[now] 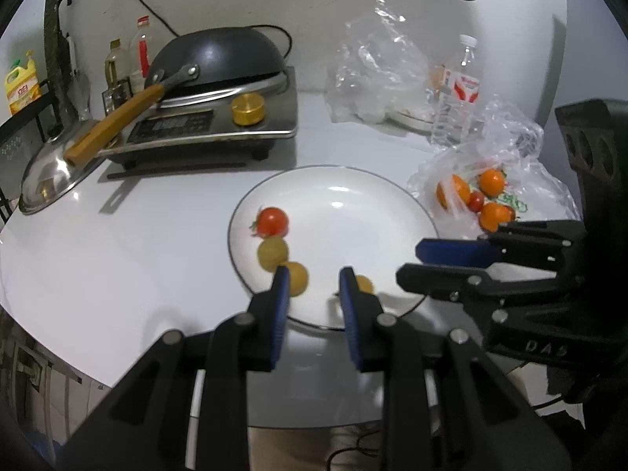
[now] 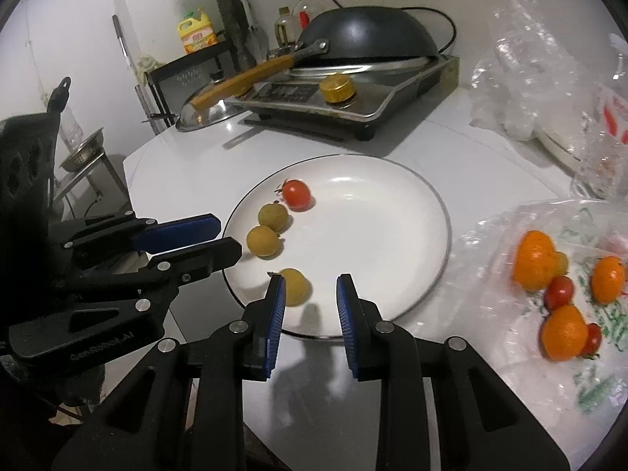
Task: Organize fruits
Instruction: 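Open the left tool to drop its fruit on the plate while the right tool releases its fruit, then move both open tools back toward the fruits on the plastic bag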
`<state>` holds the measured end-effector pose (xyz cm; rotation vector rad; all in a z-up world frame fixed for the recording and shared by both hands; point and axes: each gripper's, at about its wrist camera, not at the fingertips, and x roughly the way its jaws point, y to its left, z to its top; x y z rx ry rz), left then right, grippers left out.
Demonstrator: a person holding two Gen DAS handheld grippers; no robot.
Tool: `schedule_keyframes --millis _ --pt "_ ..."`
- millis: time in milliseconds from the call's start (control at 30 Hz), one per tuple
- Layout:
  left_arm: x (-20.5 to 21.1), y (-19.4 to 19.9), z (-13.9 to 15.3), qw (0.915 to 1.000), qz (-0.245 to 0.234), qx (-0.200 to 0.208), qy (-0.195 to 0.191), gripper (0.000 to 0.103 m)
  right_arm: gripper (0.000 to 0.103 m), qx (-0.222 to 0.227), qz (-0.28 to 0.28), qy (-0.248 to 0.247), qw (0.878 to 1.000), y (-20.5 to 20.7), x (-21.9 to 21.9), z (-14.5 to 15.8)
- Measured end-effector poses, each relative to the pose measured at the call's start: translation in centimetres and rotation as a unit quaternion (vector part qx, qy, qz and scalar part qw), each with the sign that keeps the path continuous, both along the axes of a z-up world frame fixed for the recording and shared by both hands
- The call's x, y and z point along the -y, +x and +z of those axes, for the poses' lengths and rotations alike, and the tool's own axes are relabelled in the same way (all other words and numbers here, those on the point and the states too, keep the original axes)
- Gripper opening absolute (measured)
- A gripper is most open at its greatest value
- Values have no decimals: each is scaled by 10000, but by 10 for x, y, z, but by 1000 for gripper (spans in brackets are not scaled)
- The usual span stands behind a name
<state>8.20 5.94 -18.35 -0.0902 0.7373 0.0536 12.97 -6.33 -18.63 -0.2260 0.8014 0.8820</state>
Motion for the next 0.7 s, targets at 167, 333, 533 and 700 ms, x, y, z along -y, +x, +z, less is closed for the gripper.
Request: schedule_keyframes --millis 167,333,533,700 --pt "14 1 4 10000 -80 24 43 27 29 74 -101 34 9999 -2 16 6" --pt "31 5 6 9998 -171 29 88 28 29 115 -194 69 9997 -2 33 10" --pt "47 9 9 9996 -235 27 133 30 29 144 -313 135 9993 0 54 13" --pt "62 15 10 9993 -331 14 173 42 29 165 -440 195 9987 4 72 16"
